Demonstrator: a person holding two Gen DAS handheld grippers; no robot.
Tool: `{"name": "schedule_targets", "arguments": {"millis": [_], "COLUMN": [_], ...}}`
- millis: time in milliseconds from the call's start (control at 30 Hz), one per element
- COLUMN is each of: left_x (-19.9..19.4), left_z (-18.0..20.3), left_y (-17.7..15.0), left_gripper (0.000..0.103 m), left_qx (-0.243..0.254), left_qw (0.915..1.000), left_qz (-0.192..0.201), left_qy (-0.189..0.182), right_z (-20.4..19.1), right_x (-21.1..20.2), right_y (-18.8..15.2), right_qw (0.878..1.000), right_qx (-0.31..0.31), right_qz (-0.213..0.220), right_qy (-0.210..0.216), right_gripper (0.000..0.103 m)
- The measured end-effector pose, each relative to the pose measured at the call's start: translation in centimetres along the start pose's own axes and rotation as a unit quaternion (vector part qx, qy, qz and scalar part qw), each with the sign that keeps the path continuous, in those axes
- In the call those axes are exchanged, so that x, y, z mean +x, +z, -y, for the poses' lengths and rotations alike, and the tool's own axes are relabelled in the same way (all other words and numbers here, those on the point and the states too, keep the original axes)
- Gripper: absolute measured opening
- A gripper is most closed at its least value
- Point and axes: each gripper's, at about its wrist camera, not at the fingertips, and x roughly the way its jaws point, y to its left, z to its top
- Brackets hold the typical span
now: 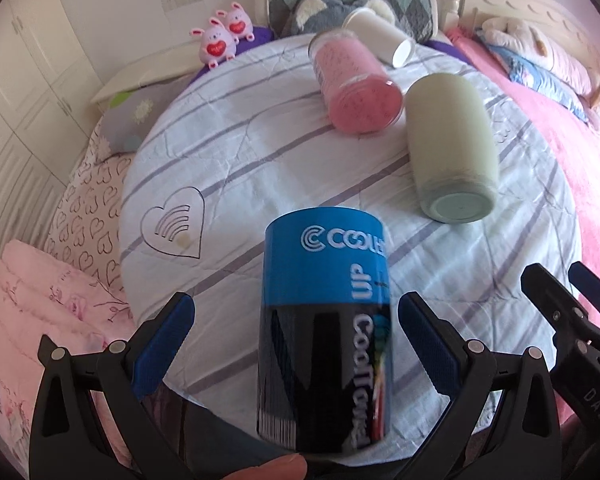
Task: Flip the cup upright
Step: 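Rotate the blue can in the left gripper until its open end faces up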
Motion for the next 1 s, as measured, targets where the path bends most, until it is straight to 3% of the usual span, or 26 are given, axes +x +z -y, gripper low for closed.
{"name": "schedule_targets", "arguments": {"millis": [167, 433, 533, 1000], "left_x": [1.7, 2.2, 2.0, -2.2], "left_z": [-0.3, -0.1, 0.0, 0.3], "left_y": [0.5, 1.0, 1.0, 0.7], "left_gripper": [0.101, 0.07, 0.07, 0.069], "left_qx": [-0.009, -0.019, -0.015, 0.037], "left_qw": [0.9995, 0.9963, 0.9962, 0.9954], "left_qz": [-0.025, -0.051, -0.048, 0.059], "left_qy": [-0.016, -0.067, -0.071, -0.066], "right_z": [-0.2, -0.1, 0.0, 0.2], "right_x": [1.3, 2.0, 1.9, 0.4], "right_y": [0.5, 1.0, 1.0, 0.6], "right_qw": [1.0, 1.0, 1.0, 1.0], "right_qx": [-0.001, 0.004, 0.005, 0.012], "right_qz": [-0.011, -0.02, -0.02, -0.007], "right_qy": [-0.002, -0.007, -0.006, -0.01], "right_gripper": [0.085, 0.085, 0.085, 0.085]}}
